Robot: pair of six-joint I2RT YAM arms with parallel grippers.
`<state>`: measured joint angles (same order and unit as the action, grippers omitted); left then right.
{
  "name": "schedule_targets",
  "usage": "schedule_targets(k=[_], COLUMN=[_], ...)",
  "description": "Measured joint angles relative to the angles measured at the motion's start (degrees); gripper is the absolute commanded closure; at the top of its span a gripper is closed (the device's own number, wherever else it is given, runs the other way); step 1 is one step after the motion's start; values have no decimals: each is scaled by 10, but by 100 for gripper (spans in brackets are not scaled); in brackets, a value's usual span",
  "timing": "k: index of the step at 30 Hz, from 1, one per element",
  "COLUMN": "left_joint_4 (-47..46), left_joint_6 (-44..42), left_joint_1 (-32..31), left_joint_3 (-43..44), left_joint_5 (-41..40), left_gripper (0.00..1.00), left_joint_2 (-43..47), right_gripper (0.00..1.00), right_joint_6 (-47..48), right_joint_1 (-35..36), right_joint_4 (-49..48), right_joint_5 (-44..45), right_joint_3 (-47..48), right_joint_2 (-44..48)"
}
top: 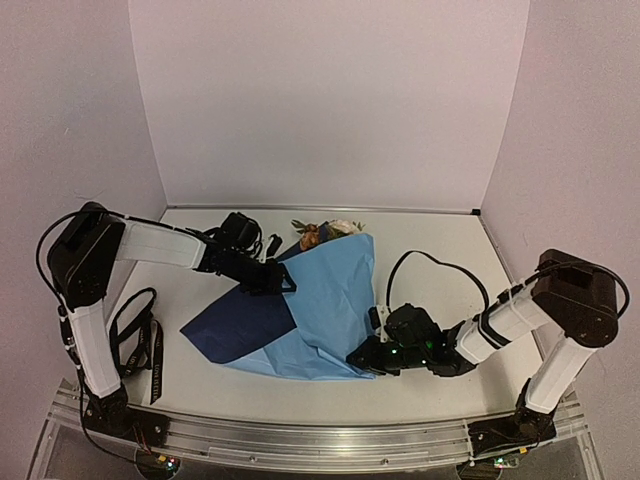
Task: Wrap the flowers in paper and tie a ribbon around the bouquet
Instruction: Fold the one-fourth-folded wrapping paper at the center of the board, then press the fold line of the 2/3-folded wrapping paper.
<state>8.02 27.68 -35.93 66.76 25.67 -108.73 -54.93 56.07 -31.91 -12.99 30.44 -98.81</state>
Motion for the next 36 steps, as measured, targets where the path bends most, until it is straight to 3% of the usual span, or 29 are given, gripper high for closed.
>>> schedule_targets(k=[6,13,26,36], left_joint_4=[57,46,-50,-68], left_joint_6=[-21,-21,39,52], left_joint_1=[-103,-211,-219,-222], left_joint_3=[40,47,-43,-72], left_joint_5=[-77,-45,10,-9], left_gripper=[60,78,88,92], left_joint_2=[80,62,-14,-22], right_gripper=[94,94,93,91], right_joint_6=[-5,-7,-8,-16], right_joint_1=[0,0,0,0], right_joint_4=[-4,-10,-13,-12], right_joint_5=[-1,-4,-7,-10], right_joint_3=[0,2,4,7], right_joint_2=[-3,-9,-12,-13])
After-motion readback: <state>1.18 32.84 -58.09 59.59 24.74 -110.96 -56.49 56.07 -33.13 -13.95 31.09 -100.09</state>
